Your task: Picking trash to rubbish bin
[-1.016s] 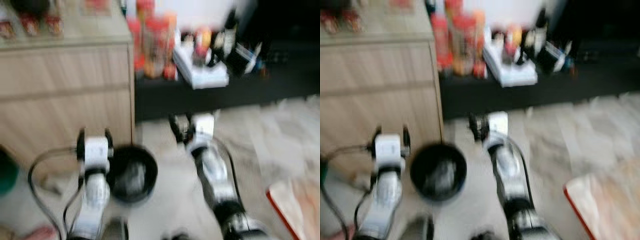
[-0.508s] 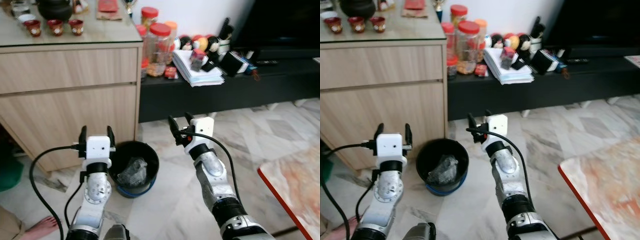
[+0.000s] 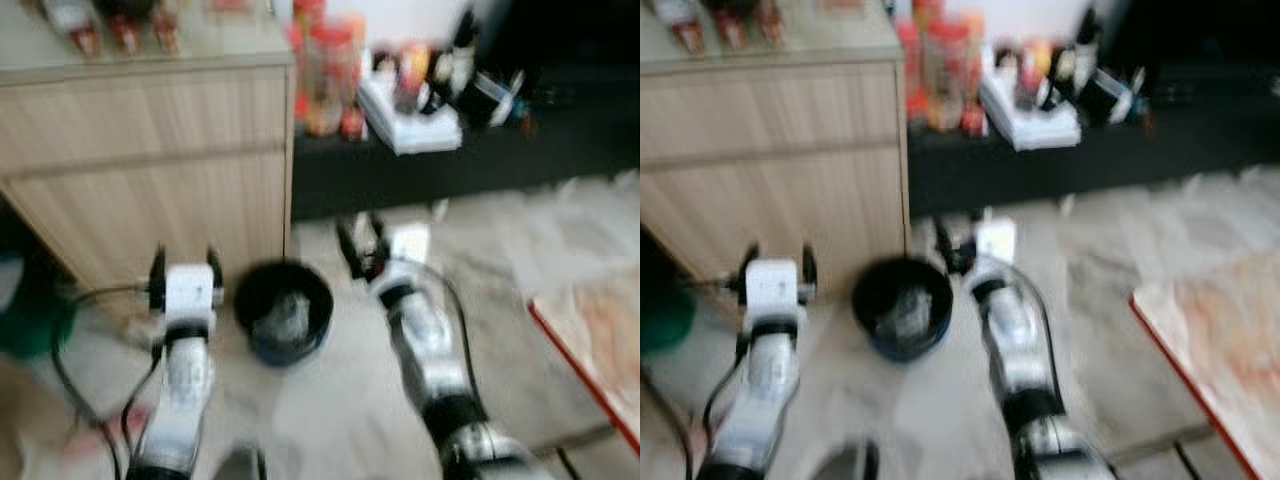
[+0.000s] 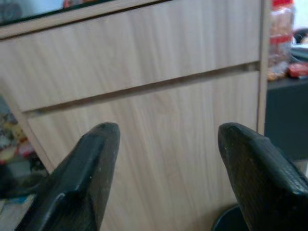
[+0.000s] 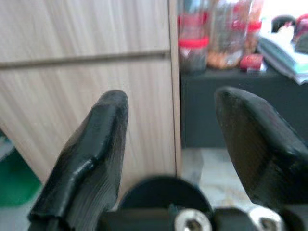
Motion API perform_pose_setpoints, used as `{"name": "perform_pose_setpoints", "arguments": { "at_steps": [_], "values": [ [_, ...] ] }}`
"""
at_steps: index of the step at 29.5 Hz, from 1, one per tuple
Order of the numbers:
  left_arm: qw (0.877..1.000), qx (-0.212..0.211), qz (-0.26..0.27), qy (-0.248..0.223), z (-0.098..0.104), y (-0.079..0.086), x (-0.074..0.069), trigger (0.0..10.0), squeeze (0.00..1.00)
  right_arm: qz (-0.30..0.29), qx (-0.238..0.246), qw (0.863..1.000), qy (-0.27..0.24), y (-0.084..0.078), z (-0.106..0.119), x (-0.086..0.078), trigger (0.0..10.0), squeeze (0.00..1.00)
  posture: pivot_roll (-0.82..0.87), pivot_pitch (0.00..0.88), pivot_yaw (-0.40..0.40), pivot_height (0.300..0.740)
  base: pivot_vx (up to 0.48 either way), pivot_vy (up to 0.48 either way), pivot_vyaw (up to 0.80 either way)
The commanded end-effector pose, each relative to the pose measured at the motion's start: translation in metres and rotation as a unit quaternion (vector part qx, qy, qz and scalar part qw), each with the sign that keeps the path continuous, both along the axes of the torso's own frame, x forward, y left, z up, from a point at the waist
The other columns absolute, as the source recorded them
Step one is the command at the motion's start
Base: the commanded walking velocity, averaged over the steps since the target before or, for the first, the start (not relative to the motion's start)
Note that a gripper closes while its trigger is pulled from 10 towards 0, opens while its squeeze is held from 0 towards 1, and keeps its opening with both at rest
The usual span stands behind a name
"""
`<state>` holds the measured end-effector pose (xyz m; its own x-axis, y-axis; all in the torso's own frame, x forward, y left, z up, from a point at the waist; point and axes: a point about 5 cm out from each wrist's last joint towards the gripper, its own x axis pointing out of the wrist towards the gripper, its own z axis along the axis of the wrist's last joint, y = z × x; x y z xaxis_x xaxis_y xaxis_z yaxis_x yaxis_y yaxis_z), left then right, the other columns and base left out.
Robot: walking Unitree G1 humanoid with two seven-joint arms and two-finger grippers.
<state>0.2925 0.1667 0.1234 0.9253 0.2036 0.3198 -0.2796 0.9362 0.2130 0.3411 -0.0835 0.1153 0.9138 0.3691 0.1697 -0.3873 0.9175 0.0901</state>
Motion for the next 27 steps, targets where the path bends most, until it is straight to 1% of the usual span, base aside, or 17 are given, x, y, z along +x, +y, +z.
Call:
{"name": "perform_pose_setpoints", "arguments": {
  "at_steps": [1,8,10,16,20,23,24,27],
  "values": [
    [1.0,-0.004,-0.006,0.004,0.0,-0.003,0.001,10.0,0.0,-0.004,-0.001,1.0,-0.003,-0.004,0.001,0.0,10.0,0.0,0.08,0.194,-0.136,0.74,0.0,0.0,0.0],
    [1.0,-0.001,-0.014,0.006,0.002,-0.004,0.0,10.0,0.0,-0.009,-0.001,1.0,-0.006,-0.007,0.003,0.0,10.0,0.0,0.07,0.196,-0.122,0.74,0.0,0.0,0.0],
    [1.0,0.006,-0.027,0.004,0.006,-0.004,0.004,10.0,0.0,-0.016,0.005,1.0,-0.009,-0.008,0.004,-0.001,10.0,0.0,0.08,0.199,-0.099,0.74,0.0,0.0,0.0],
    [0.999,0.013,-0.032,0.003,0.009,0.0,0.006,10.0,0.0,-0.021,0.013,1.0,0.001,-0.004,0.0,-0.002,10.0,0.0,0.08,0.194,-0.084,0.74,0.0,0.0,0.0],
    [0.999,0.017,-0.031,0.002,0.011,0.003,0.006,10.0,0.0,-0.014,0.017,1.0,0.003,0.001,0.001,-0.002,10.0,0.0,0.1,0.185,-0.082,0.74,0.0,0.0,-0.8],
    [0.999,0.02,-0.029,0.002,0.013,0.008,0.008,10.0,0.0,-0.005,0.022,1.0,0.008,0.01,0.001,-0.001,10.0,0.0,0.12,0.184,-0.064,0.74,0.0,0.0,-0.8],
    [0.999,0.019,-0.028,0.0,0.015,0.009,0.008,10.0,0.0,0.003,0.022,1.0,0.004,0.016,0.003,-0.001,10.0,0.0,0.12,0.18,-0.053,0.74,0.0,0.0,-0.8],
    [0.999,0.019,-0.033,-0.003,0.018,0.011,0.007,10.0,0.0,0.007,0.028,1.0,0.001,0.022,0.005,-0.002,10.0,0.0,0.13,0.177,-0.028,0.74,0.0,0.0,-0.8]
  ]
}}
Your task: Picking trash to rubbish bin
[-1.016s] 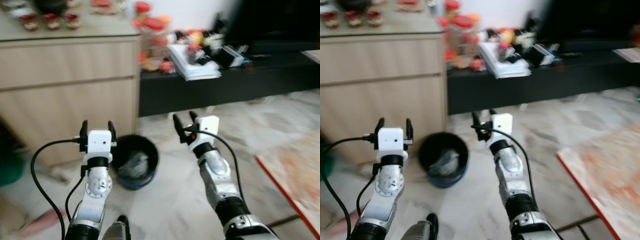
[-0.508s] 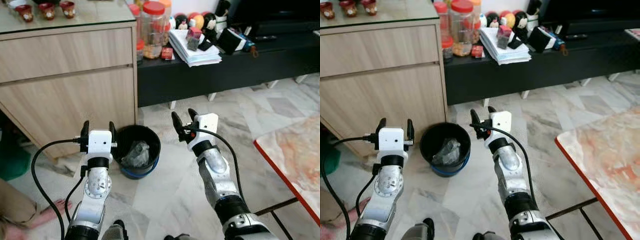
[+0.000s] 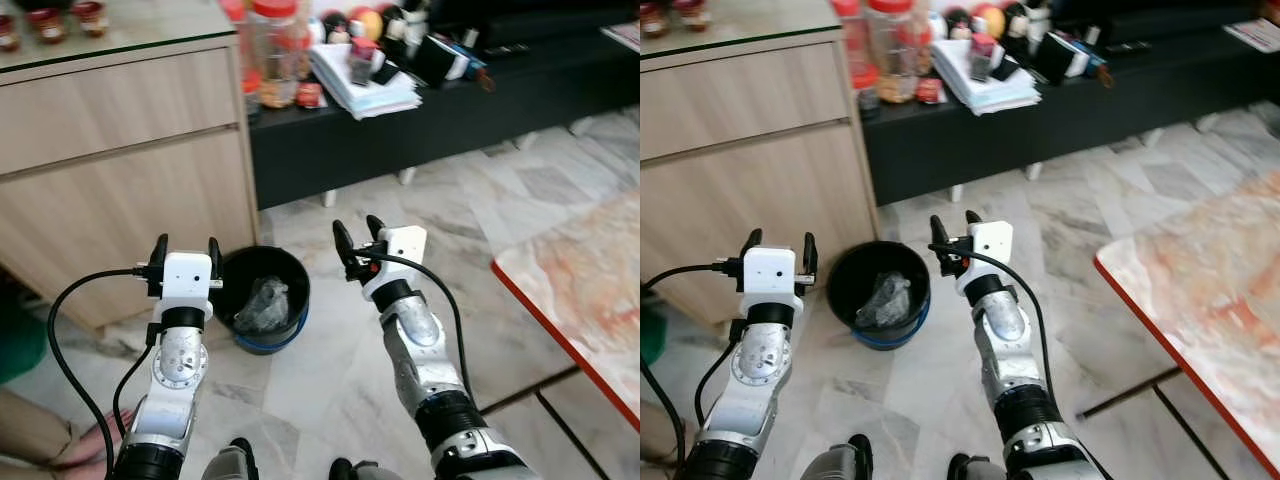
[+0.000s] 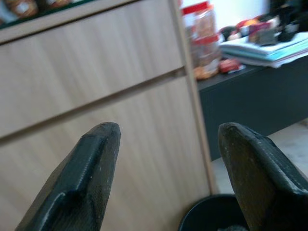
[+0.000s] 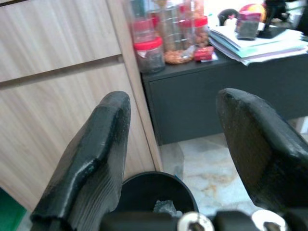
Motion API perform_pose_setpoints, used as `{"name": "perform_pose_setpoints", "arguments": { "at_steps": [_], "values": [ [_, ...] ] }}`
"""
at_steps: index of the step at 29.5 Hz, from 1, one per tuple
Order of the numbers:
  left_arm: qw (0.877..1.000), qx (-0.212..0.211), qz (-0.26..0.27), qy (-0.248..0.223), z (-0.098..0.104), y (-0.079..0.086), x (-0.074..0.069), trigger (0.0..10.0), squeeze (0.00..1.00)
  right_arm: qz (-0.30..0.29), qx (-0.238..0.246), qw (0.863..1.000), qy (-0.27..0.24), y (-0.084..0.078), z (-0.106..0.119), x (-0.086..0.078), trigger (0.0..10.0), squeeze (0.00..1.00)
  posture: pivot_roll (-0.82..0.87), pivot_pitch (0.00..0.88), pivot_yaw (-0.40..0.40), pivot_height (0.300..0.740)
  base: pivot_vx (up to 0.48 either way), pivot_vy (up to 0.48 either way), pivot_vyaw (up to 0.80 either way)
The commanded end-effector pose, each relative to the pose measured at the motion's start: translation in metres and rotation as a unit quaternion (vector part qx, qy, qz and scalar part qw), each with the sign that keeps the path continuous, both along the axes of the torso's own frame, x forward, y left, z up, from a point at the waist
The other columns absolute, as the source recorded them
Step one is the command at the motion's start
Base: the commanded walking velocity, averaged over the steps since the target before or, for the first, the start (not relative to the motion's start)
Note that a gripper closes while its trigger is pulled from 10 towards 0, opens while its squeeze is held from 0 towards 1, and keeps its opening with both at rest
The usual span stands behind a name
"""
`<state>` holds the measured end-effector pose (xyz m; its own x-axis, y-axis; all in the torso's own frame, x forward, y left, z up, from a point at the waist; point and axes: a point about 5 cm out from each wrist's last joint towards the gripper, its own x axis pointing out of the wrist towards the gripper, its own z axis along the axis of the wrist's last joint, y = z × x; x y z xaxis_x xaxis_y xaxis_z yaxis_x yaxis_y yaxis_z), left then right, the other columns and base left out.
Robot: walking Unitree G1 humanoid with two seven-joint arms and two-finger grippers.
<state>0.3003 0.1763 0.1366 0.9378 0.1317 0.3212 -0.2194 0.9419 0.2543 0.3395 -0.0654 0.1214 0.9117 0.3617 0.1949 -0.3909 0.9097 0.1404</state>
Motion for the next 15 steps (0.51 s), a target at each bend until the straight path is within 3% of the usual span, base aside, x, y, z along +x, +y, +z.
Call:
{"name": "perform_pose_setpoints", "arguments": {
  "at_steps": [1,10,15],
  "values": [
    [1.0,0.004,-0.012,-0.008,0.008,0.001,0.0,10.0,0.0,0.005,0.006,1.0,0.001,0.009,0.001,-0.001,10.0,0.0,0.14,0.175,-0.006,0.74,0.0,0.0,-0.8],
    [0.999,0.012,-0.031,-0.02,0.021,0.0,0.01,10.0,0.0,0.002,0.015,1.0,-0.023,0.017,0.013,0.001,10.0,0.0,0.12,0.119,0.049,0.74,0.0,0.0,-0.8],
    [0.999,0.009,-0.04,-0.018,0.02,-0.007,0.013,10.0,0.0,-0.004,0.011,0.999,-0.033,0.014,0.017,0.003,10.0,0.0,0.11,0.098,0.044,0.74,0.0,0.0,-0.8]
  ]
}}
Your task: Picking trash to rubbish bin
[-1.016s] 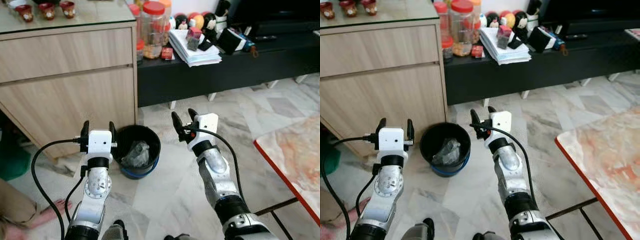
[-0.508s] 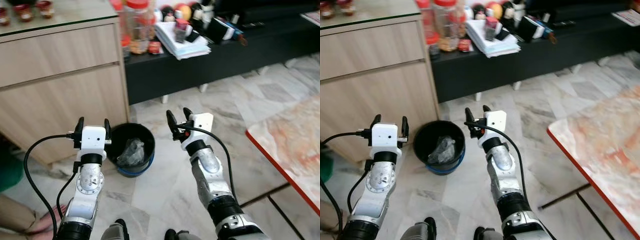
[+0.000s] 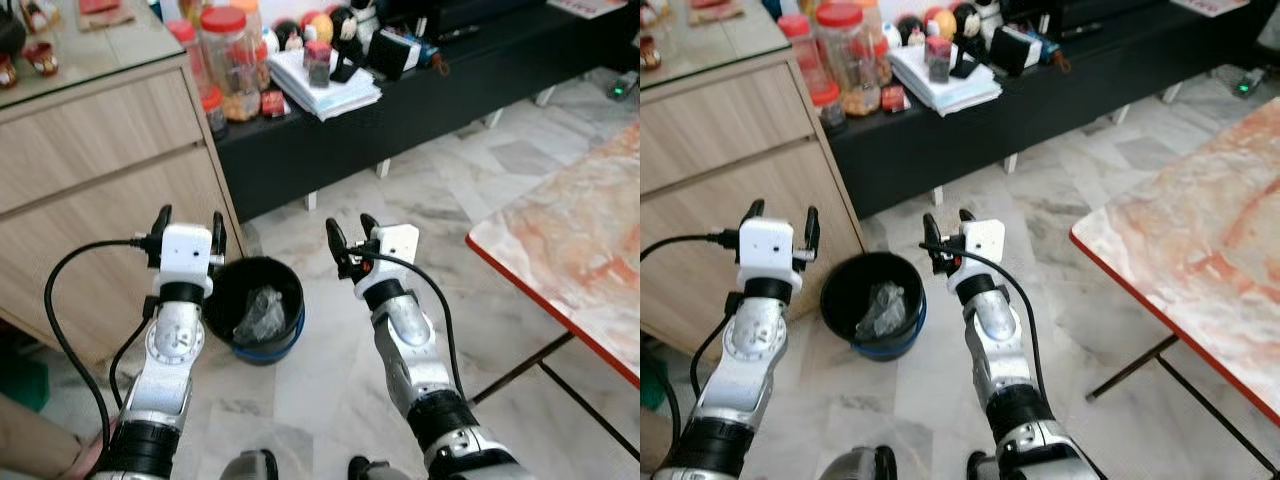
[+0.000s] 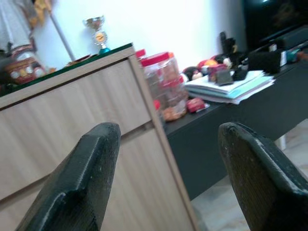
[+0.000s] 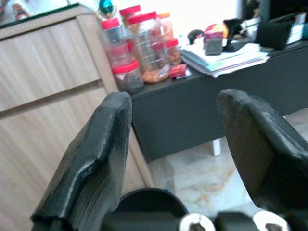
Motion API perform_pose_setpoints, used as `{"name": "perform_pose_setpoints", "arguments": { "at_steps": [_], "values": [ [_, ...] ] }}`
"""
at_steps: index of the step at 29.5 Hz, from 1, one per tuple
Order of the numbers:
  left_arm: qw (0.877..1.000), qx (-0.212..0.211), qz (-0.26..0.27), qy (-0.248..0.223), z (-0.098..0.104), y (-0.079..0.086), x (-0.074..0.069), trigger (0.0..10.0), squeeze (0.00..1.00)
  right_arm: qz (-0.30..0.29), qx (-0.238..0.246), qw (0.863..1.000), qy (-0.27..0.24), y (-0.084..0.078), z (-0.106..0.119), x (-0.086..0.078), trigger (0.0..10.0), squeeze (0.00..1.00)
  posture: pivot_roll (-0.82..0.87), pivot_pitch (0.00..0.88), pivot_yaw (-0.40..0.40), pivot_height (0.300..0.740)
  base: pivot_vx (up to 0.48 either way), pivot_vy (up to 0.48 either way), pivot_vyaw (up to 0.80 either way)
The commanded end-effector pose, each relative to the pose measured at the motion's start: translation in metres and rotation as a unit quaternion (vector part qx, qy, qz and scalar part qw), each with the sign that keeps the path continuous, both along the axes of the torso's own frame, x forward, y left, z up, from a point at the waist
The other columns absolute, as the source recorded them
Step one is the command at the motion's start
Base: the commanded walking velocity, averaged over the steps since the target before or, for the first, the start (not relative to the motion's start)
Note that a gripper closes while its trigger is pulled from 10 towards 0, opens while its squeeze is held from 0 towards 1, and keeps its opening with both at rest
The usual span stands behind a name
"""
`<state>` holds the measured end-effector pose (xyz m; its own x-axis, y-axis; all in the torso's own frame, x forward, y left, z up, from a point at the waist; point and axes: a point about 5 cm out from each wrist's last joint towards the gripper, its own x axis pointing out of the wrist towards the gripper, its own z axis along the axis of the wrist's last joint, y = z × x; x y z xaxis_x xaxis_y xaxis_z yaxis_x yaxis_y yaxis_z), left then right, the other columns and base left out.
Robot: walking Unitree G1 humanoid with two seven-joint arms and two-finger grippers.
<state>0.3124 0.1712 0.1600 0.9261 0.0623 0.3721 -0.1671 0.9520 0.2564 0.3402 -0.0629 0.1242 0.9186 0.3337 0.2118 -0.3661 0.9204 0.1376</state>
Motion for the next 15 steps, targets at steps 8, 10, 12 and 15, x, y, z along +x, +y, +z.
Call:
{"name": "perform_pose_setpoints", "arguments": {
  "at_steps": [8,10,12,15],
  "values": [
    [1.0,-0.002,-0.02,0.005,-0.006,-0.023,0.003,10.0,0.0,-0.007,0.004,1.0,-0.023,-0.008,0.012,0.002,10.0,0.0,0.08,0.08,-0.028,0.74,0.0,0.0,-0.8],
    [1.0,-0.002,-0.02,0.008,-0.009,-0.029,0.004,10.0,0.0,-0.012,-0.004,1.0,-0.026,-0.016,0.012,0.003,10.0,0.0,0.07,0.097,-0.059,0.74,0.0,0.0,-0.8],
    [1.0,-0.003,-0.018,0.011,-0.011,-0.029,0.004,10.0,0.0,-0.019,-0.009,1.0,-0.023,-0.02,0.012,0.004,10.0,0.0,0.07,0.099,-0.067,0.74,0.0,0.0,-0.8],
    [1.0,-0.007,-0.007,0.009,-0.01,-0.022,0.003,10.0,0.0,-0.029,-0.003,0.999,-0.021,-0.025,0.015,0.008,10.0,0.0,0.06,0.107,-0.067,0.74,0.0,0.0,-0.8]
  ]
}}
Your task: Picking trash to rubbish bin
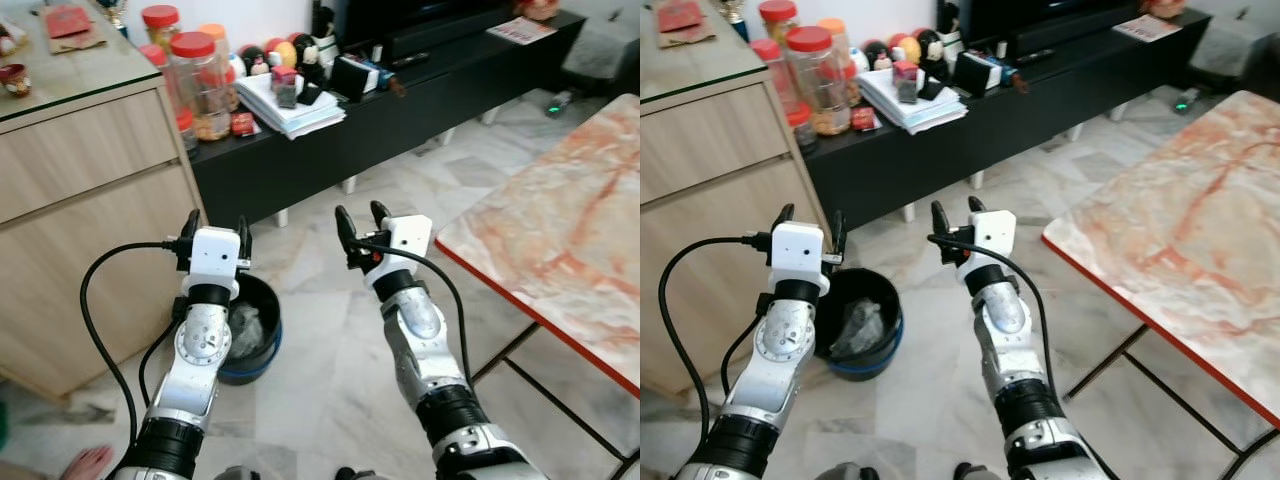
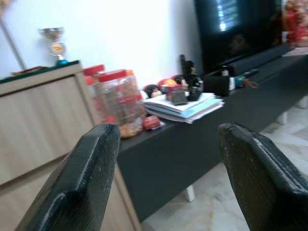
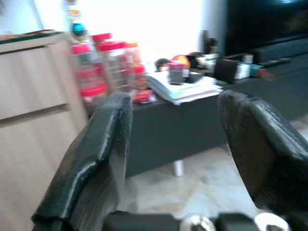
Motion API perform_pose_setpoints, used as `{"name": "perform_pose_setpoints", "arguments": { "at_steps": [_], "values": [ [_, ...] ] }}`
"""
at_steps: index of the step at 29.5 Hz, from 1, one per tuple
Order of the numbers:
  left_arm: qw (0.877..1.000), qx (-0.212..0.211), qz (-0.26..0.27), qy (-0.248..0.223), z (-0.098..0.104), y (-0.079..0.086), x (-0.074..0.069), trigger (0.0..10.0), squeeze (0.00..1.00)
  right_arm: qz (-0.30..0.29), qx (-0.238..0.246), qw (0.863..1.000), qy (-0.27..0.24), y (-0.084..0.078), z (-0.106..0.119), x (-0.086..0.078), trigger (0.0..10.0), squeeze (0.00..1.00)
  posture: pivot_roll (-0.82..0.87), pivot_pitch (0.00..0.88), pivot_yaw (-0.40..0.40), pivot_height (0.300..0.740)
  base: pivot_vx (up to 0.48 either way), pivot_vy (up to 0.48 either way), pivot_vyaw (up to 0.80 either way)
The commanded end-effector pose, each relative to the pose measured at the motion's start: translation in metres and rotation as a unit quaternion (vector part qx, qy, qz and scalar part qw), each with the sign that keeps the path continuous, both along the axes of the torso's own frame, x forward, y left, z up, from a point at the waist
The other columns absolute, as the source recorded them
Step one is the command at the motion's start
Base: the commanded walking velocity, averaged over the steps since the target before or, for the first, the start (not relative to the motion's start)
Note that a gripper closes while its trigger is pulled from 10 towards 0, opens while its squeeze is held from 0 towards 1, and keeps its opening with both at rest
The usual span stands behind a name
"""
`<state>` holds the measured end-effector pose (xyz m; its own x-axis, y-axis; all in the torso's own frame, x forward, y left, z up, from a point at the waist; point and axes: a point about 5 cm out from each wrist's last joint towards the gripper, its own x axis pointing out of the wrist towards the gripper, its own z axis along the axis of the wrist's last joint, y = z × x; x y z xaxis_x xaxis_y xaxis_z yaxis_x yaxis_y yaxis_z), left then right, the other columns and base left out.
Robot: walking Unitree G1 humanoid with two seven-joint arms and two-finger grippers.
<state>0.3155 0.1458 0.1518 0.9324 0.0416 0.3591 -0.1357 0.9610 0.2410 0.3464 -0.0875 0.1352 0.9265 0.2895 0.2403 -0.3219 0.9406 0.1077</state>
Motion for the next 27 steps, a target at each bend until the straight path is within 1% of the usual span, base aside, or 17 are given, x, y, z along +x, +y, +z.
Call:
{"name": "perform_pose_setpoints", "arguments": {
  "at_steps": [1,4,5,6,10,14,16,21,27],
  "values": [
    [1.0,0.005,0.012,0.004,-0.002,0.006,0.001,10.0,0.0,-0.004,0.004,1.0,-0.004,-0.001,0.005,0.003,10.0,0.0,0.06,0.114,-0.068,0.74,0.0,0.0,-0.8],
    [1.0,0.007,0.017,0.004,-0.002,0.011,0.001,10.0,0.0,-0.006,0.007,1.0,-0.003,0.0,0.007,0.005,10.0,0.0,0.08,0.117,-0.065,0.74,0.0,0.0,-0.8],
    [1.0,0.009,0.024,0.003,-0.001,0.015,0.002,10.0,0.0,-0.003,0.01,1.0,-0.005,0.003,0.009,0.005,10.0,0.0,0.08,0.129,-0.052,0.74,0.0,0.0,-0.8],
    [1.0,0.009,0.029,0.004,-0.001,0.017,0.002,10.0,0.0,-0.001,0.01,1.0,-0.006,0.005,0.009,0.004,10.0,0.0,0.08,0.121,-0.042,0.74,0.0,0.0,-0.8],
    [1.0,0.016,0.023,0.003,-0.001,0.015,0.002,10.0,0.0,-0.001,0.014,1.0,0.0,0.007,0.007,0.003,10.0,0.0,0.1,0.12,-0.035,0.74,0.0,0.0,-0.8],
    [0.999,0.019,0.028,-0.002,0.003,0.019,0.003,10.0,0.0,0.002,0.015,1.0,0.003,0.013,0.004,0.001,10.0,0.0,0.11,0.118,-0.029,0.74,0.0,0.0,-0.8],
    [0.999,0.021,0.029,-0.003,0.003,0.021,0.003,10.0,0.0,0.002,0.017,1.0,0.005,0.015,0.004,0.002,10.0,0.0,0.12,0.115,-0.029,0.74,0.0,-0.289,-0.8],
    [0.999,0.026,0.033,-0.005,0.005,0.026,0.002,10.0,0.0,0.015,0.014,1.0,0.006,0.027,0.003,0.001,10.0,0.0,0.13,0.102,-0.009,0.74,0.0,-0.305,-0.8],
    [0.999,0.031,0.024,-0.01,0.009,0.024,0.005,10.0,0.0,0.016,0.015,1.0,0.006,0.031,0.004,0.001,10.0,0.0,0.14,0.096,0.013,0.74,0.0,-0.296,-0.8]
  ]
}}
